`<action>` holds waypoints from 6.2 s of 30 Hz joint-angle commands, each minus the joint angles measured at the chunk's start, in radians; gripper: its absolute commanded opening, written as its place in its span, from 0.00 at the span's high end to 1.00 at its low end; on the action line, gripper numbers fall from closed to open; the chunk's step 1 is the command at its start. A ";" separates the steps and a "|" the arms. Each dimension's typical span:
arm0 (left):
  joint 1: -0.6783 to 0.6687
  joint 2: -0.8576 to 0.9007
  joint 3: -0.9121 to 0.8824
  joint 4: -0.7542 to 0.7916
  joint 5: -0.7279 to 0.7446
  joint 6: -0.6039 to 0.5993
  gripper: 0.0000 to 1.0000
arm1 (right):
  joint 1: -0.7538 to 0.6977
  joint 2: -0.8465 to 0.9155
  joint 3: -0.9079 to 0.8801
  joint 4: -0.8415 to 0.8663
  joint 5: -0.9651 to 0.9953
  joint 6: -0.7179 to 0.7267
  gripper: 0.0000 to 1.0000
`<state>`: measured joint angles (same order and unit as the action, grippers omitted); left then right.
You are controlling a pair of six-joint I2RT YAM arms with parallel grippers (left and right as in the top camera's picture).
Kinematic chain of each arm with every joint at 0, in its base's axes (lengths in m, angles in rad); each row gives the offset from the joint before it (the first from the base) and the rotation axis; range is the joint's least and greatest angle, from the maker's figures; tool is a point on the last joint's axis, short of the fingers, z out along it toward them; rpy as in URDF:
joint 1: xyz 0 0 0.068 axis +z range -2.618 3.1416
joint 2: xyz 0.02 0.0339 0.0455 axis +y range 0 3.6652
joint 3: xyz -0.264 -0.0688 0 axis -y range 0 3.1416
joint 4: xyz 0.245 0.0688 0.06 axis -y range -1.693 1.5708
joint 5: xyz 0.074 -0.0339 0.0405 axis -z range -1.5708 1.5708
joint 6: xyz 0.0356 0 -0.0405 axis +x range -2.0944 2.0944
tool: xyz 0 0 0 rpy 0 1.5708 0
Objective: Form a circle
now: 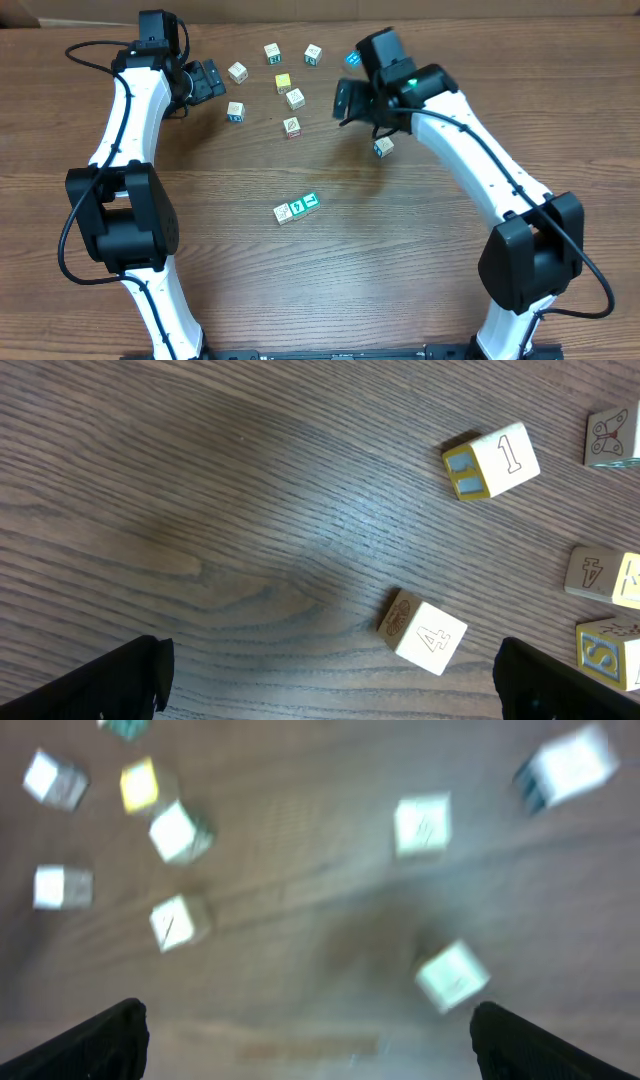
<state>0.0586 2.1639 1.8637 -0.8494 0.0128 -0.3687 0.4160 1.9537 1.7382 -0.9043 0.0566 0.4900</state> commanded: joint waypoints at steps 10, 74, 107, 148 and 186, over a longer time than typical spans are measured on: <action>-0.007 -0.006 0.013 0.000 0.006 -0.021 0.00 | -0.053 0.069 0.008 0.005 -0.114 -0.148 0.07; -0.007 -0.006 0.013 0.000 0.006 -0.021 0.00 | 0.426 0.151 -0.167 0.041 0.010 -0.123 0.00; -0.007 -0.006 0.013 0.000 0.006 -0.021 0.00 | 0.427 0.152 -0.179 0.042 -0.010 -0.115 0.00; -0.007 -0.006 0.013 0.000 0.006 -0.021 0.00 | 0.424 0.153 -0.213 0.070 0.005 -0.014 0.19; -0.007 -0.006 0.013 0.000 0.006 -0.021 0.00 | 0.406 0.153 -0.213 0.041 0.081 0.348 0.00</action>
<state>0.0589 2.1639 1.8637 -0.8494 0.0128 -0.3687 0.8303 2.1033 1.5311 -0.8658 0.1230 0.8261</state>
